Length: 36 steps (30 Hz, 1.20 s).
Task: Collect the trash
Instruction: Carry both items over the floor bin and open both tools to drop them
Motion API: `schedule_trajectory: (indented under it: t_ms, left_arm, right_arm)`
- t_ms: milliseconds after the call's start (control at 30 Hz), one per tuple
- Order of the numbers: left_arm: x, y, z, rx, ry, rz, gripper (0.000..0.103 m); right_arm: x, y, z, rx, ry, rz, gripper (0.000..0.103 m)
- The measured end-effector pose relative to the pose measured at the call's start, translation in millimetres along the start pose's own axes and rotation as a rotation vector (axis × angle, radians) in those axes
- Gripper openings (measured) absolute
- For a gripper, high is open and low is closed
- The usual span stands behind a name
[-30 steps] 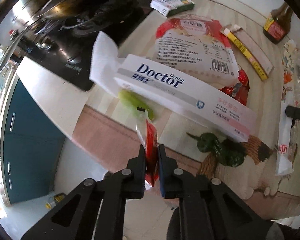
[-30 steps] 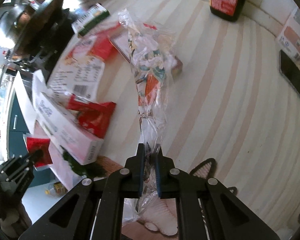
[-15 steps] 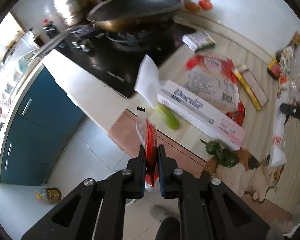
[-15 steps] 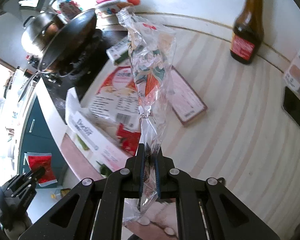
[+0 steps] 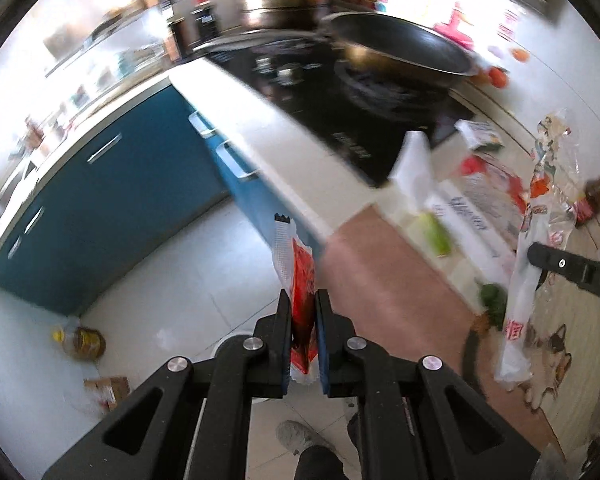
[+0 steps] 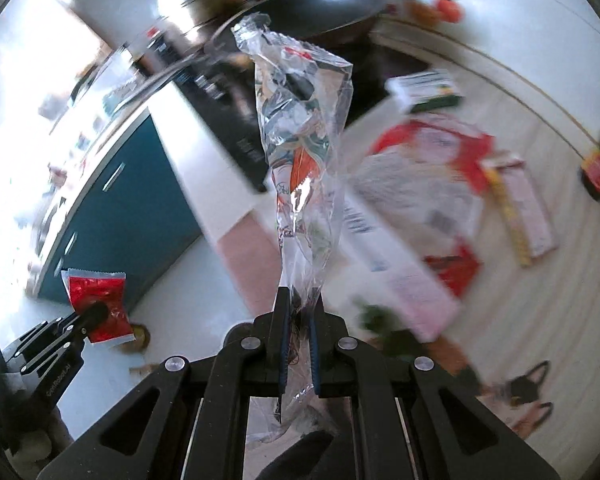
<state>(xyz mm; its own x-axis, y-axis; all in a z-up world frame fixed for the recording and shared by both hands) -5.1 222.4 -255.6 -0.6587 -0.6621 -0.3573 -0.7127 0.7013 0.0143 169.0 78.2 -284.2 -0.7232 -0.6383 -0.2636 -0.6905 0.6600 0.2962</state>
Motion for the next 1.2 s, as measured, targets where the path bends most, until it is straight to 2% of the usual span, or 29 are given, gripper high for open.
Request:
schedule_trajectory:
  t_ms: [233,367,433,533,633,733,767,833,933,1033,1067,1100,1133,1167,1200]
  left_arm:
    - [44.8,91.0,27.6,-0.016,0.027,-0.16,0.007]
    - [85.3,151.0,82.4,0.007,0.092,-0.294,0.007]
    - [107.2,176.3,115.2,0.017,0.131,-0.351,0.007]
    - [152.9,216.9,190.1,0.036,0.211,-0.46,0.007]
    - [193.5,241.0,268.2,0.066,0.281,-0.558,0.007]
    - [225.9,254.0,340.6,0.108,0.329,-0.636,0.007]
    - [237.5,256.4,367.1,0.118,0.345,-0.659,0.007]
    - [260.9,260.2,425.7,0.148,0.377,-0.693,0.008]
    - [290.5,264.6,492.1,0.166,0.443,-0.724,0.011]
    - [315.0,266.8,534.7,0.143,0.513,-0.727,0.015]
    - [324.0,268.1,546.7,0.127,0.529,-0.723,0.019]
    - [325.7,267.1,552.3,0.117,0.535,-0.72,0.033]
    - [331.4,270.4,556.0,0.078,0.531,-0.708,0.048]
    - [329.9,271.6,555.4,0.056,0.527,-0.698,0.09]
    - [329.3,271.9,554.1,0.042,0.518,-0.683,0.103]
  right_arm:
    - [38.3,106.3,78.4,-0.035,0.109,-0.129,0.008]
    - [69.1,153.1,146.9,-0.028,0.173,-0.219,0.007]
    - [91.1,170.3,197.8,-0.025,0.216,-0.251,0.007]
    - [125.7,180.5,276.5,-0.039,0.288,-0.269,0.007]
    - [159.8,180.4,355.4,-0.056,0.357,-0.275,0.007]
    - [200.9,171.2,462.4,-0.081,0.446,-0.264,0.007]
    - [208.3,167.9,483.3,-0.085,0.463,-0.258,0.007]
    - [233.0,155.1,556.5,-0.095,0.525,-0.238,0.007]
    - [256.0,141.7,638.7,-0.088,0.578,-0.239,0.007]
    - [271.9,134.0,702.7,-0.066,0.65,-0.286,0.009]
    - [277.6,131.8,716.2,-0.044,0.662,-0.307,0.016]
    - [281.2,128.5,731.1,-0.027,0.672,-0.334,0.039]
    - [279.6,127.9,740.4,-0.014,0.672,-0.349,0.056]
    - [277.6,122.9,746.1,-0.003,0.663,-0.364,0.076]
    - [276.4,123.0,746.0,-0.012,0.658,-0.364,0.079]
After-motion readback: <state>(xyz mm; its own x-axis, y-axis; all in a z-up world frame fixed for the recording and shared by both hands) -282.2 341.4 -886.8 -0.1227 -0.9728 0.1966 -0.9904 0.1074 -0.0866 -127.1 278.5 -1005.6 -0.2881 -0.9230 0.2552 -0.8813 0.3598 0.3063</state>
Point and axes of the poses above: each gripper's, at about its wrist camera, not at the fingertips, and z roughly the way its jaws point, y to its left, x to its underside, the point moved 9 cm from there along z, roughly the way its jaws point, and after that the axes turned 5 degrees about y, right-handed, at the moved point
